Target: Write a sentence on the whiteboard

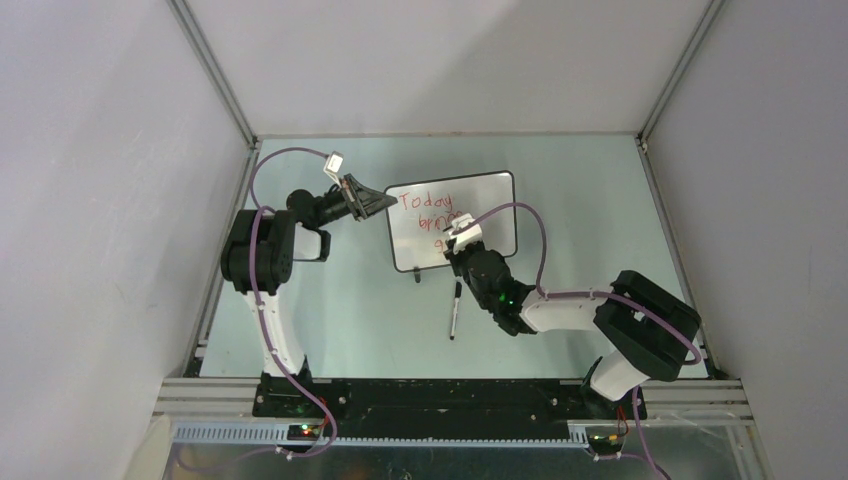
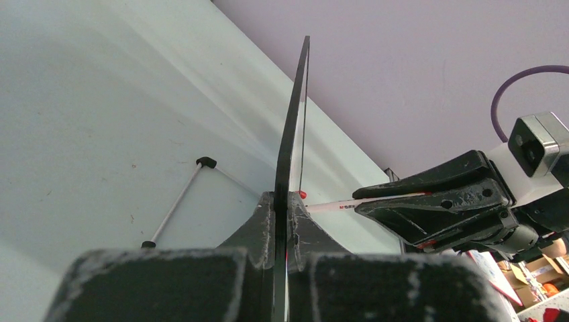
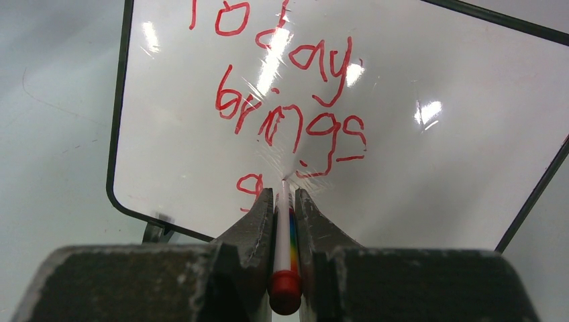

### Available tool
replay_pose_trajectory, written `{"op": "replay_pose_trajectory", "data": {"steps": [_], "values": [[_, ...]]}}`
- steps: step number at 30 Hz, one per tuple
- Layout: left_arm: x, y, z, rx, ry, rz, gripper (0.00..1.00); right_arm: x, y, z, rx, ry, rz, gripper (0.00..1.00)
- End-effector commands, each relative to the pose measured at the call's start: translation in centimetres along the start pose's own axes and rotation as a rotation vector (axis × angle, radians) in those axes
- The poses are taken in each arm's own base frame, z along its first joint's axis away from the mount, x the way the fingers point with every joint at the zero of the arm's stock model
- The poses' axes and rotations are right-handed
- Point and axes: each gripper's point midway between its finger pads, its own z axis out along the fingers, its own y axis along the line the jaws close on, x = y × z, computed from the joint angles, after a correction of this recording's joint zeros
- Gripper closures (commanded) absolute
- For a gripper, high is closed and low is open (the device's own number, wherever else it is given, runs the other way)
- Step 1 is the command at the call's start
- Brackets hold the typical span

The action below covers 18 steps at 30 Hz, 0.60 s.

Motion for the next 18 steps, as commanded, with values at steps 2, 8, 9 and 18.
{"op": "replay_pose_trajectory", "data": {"steps": [2, 8, 9, 18], "values": [[-1.2, -0.5, -0.1, 0.016, -0.025, 0.085, 1.0, -2.0, 0.6, 0.7, -0.004, -0.052, 0.02, 1.0], [-1.2, -0.5, -0.1, 0.016, -0.025, 0.084, 1.0, -1.4, 0.8, 0.6, -0.017, -0.024, 0.02, 1.0], [-1.2, -0.5, -0.1, 0.016, -0.025, 0.085, 1.0, -1.4, 0.8, 0.6, -0.019, -0.02, 0.019, 1.0], [-1.2, -0.5, -0.1, 0.017, -0.024, 0.085, 1.0, -0.9, 1.4, 0.2, -0.042, 0.004, 0.006, 1.0]]}}
